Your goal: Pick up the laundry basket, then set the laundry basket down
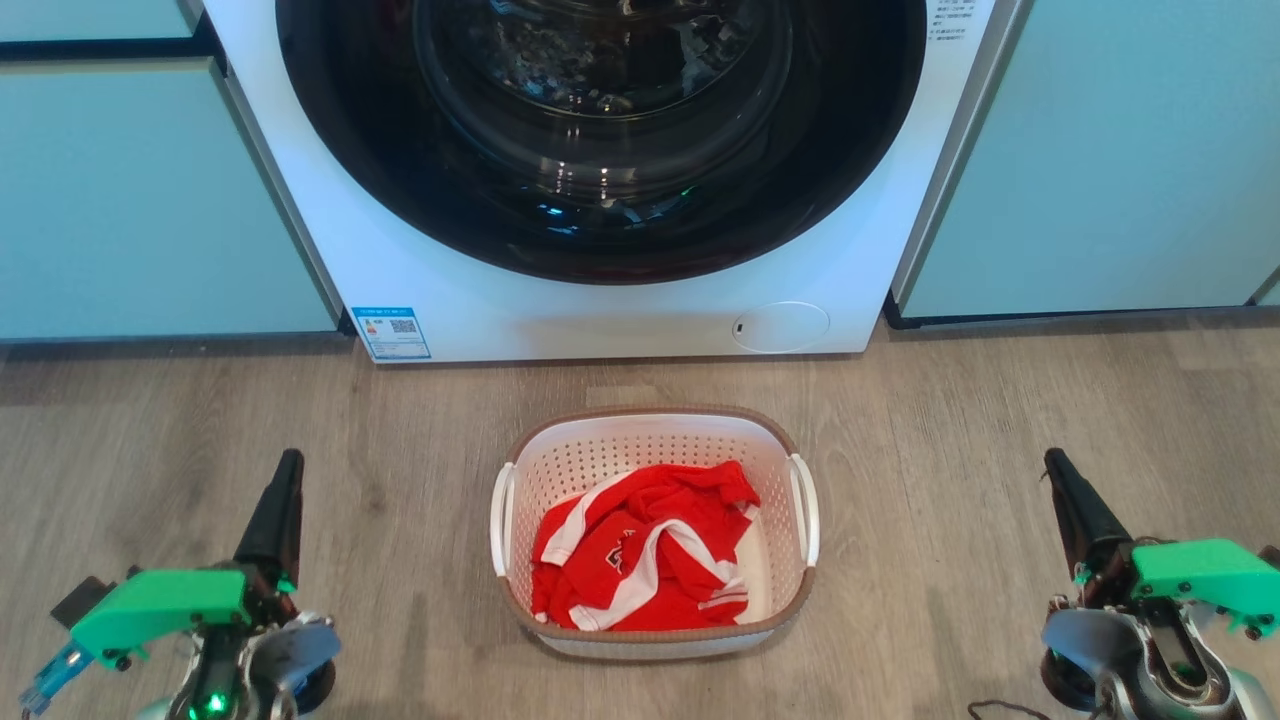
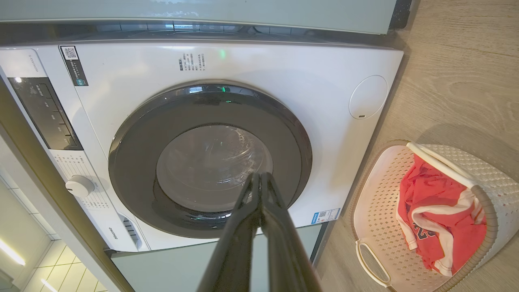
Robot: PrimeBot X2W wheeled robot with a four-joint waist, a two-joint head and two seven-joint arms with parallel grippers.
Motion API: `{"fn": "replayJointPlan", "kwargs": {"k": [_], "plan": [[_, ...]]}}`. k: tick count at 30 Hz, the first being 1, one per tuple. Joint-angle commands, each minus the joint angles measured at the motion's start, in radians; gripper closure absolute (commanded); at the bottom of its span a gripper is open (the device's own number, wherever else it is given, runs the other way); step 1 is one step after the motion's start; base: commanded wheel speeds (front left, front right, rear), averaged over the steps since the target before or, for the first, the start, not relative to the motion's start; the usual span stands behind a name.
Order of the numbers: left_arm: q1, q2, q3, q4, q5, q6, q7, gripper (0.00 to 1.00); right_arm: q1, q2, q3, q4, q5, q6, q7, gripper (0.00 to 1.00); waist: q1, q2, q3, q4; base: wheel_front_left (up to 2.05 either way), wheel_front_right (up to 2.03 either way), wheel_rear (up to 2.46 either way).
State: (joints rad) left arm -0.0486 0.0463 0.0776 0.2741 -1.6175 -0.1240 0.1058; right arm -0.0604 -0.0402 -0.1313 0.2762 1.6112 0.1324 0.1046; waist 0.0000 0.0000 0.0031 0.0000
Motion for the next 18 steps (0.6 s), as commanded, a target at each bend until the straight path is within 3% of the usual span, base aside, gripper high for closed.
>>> {"fn": "replayJointPlan", "kwargs": {"k": [1,18], "plan": [[-0.059,0.004,0.036,-0.029,0.009,-0.007,0.008,1.0,-0.048,-0.01,0.017,-0.031,-0.003,-0.002,0.009,1.0,0.0,0.0,0.0,0.0,0.0,0.0,0.0],[-0.059,0.004,0.036,-0.029,0.009,-0.007,0.008,1.0,-0.048,-0.01,0.018,-0.031,-0.002,-0.002,0.009,1.0,0.0,0.0,0.0,0.0,0.0,0.0,0.0]]}}
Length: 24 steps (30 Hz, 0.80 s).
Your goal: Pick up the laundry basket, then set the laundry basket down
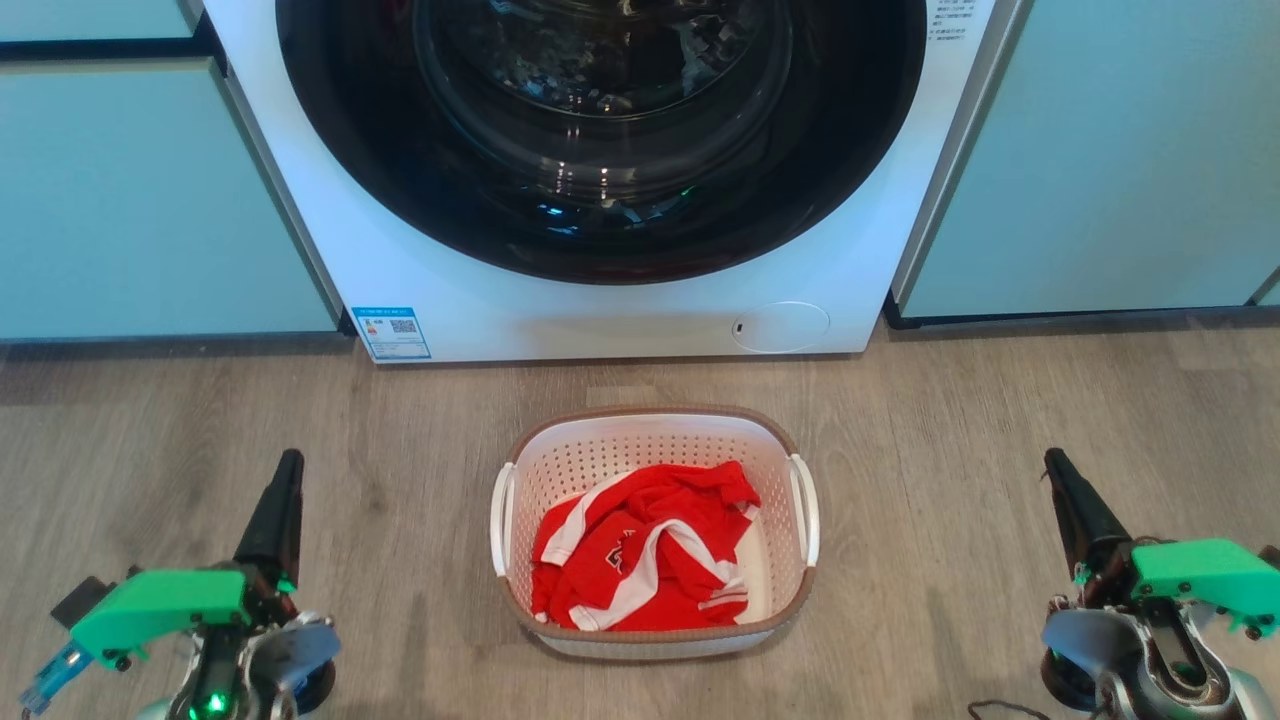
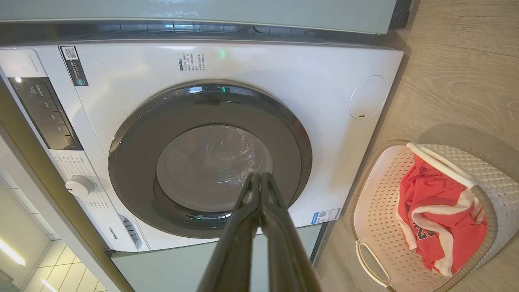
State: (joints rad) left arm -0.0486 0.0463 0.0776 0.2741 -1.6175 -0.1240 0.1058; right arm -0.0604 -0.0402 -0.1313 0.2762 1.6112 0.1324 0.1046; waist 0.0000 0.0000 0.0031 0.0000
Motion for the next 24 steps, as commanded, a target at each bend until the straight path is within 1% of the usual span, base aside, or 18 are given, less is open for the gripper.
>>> {"fn": "replayJointPlan", "kwargs": {"k": [1,21,22,24], "plan": [[-0.059,0.004,0.036,-0.029,0.009,-0.007,0.008,1.0,-0.048,-0.01,0.018,-0.031,-0.002,-0.002,0.009,1.0,0.0,0.0,0.0,0.0,0.0,0.0,0.0],[-0.059,0.004,0.036,-0.029,0.009,-0.007,0.007,1.0,-0.048,-0.01,0.018,-0.031,-0.002,-0.002,0.009,1.0,0.0,0.0,0.0,0.0,0.0,0.0,0.0],[0.001,0.0,-0.001,0.004,0.0,0.001,0.0,0.0,0.0,0.001,0.0,0.003,0.0,0.0,-0.001,0.0,0.0,0.0,0.0,0.0,0.0,0.0,0.0],[0.007,0.0,-0.004,0.017,0.0,0.001,-0.002,0.0,0.006,0.002,0.003,0.017,-0.001,0.0,-0.002,0.0,0.0,0.0,0.0,0.0,0.0,0.0,0.0]]}}
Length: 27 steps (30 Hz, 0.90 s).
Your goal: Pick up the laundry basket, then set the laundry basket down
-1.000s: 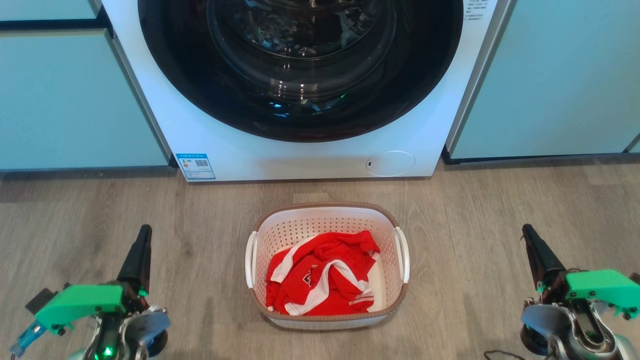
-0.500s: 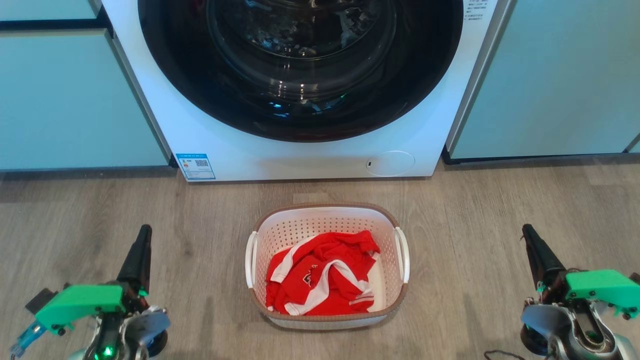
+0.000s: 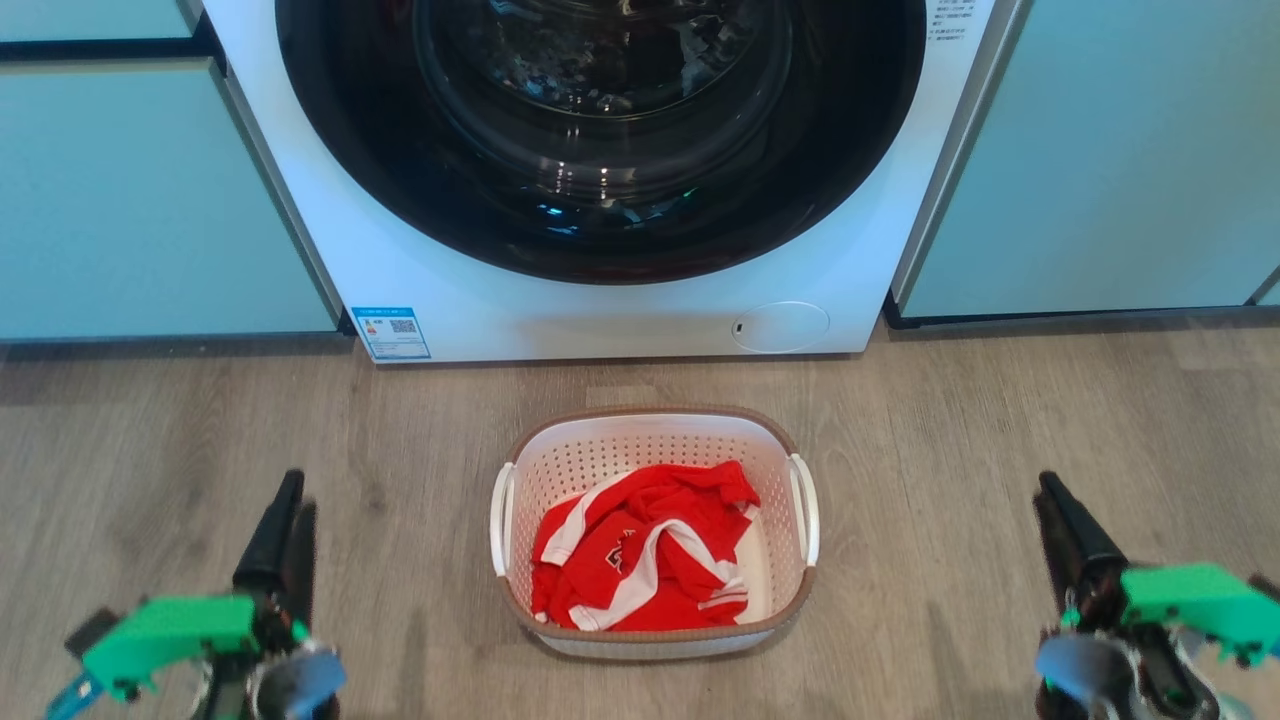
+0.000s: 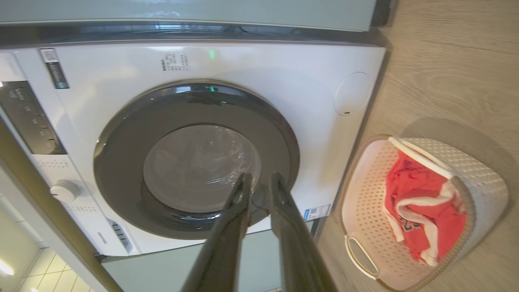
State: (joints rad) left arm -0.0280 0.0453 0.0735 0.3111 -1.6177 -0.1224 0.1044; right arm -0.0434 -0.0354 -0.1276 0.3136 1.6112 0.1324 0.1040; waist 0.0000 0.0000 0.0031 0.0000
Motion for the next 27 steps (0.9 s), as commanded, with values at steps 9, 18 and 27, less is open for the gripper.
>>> {"fn": "replayJointPlan", "kwargs": {"k": [9,18,27], "plan": [[-0.026,0.001,-0.017,-0.031,0.009,-0.001,-0.018,0.0,-0.014,-0.006,0.007,-0.04,-0.017,0.0,-0.017,0.0,0.0,0.0,0.0,-0.003,0.0,0.0,0.0],[-0.038,0.013,-0.043,-0.044,0.048,-0.002,-0.047,0.0,-0.022,-0.021,0.028,-0.05,-0.062,0.0,-0.046,0.0,0.0,0.0,-0.001,-0.005,0.0,0.0,0.0],[-0.056,0.032,-0.062,-0.056,0.153,0.001,-0.078,0.0,-0.037,-0.048,0.05,-0.059,-0.174,0.0,-0.077,0.0,0.0,0.0,-0.004,-0.007,0.0,0.0,0.0]]}}
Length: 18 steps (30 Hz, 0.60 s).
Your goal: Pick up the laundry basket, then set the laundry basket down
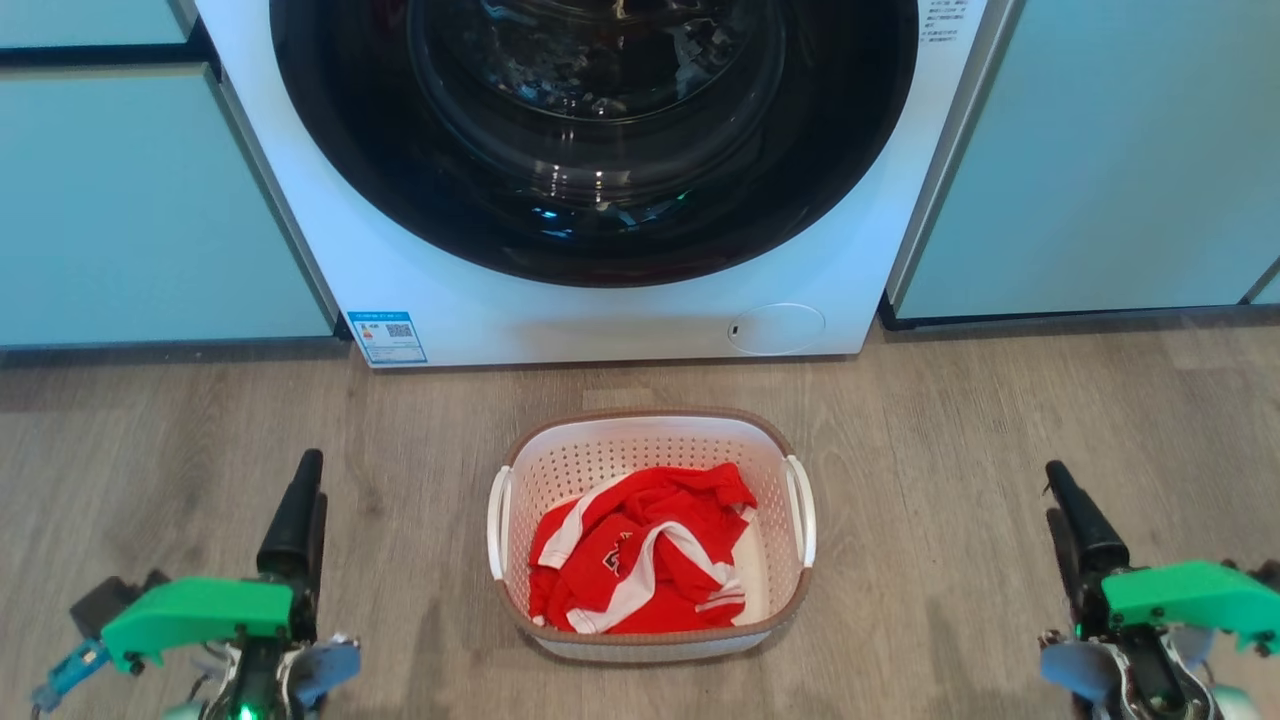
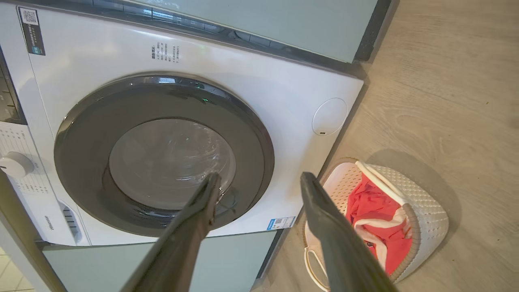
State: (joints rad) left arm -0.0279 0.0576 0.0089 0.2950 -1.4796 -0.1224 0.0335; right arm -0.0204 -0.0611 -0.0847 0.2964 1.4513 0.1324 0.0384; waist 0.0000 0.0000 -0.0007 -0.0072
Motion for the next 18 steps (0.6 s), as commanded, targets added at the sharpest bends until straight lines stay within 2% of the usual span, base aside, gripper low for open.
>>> {"fn": "replayJointPlan", "kwargs": {"k": [1,10,18], "plan": [[-0.059,0.021,0.003,-0.044,0.033,0.002,-0.01,0.0,-0.063,-0.024,0.009,-0.044,-0.032,0.0,-0.015,0.0,0.0,0.0,0.0,0.0,0.0,0.0,0.0],[-0.075,0.034,-0.021,-0.077,0.2,0.011,-0.037,0.0,-0.087,-0.04,0.03,-0.064,-0.197,-0.001,-0.042,0.0,0.0,0.0,-0.002,-0.002,0.0,0.0,0.0],[-0.092,0.062,-0.066,-0.101,0.359,0.037,-0.06,0.0,-0.103,-0.053,0.049,-0.081,-0.359,-0.001,-0.065,0.0,0.0,0.0,-0.003,-0.003,0.0,0.0,0.0]]}}
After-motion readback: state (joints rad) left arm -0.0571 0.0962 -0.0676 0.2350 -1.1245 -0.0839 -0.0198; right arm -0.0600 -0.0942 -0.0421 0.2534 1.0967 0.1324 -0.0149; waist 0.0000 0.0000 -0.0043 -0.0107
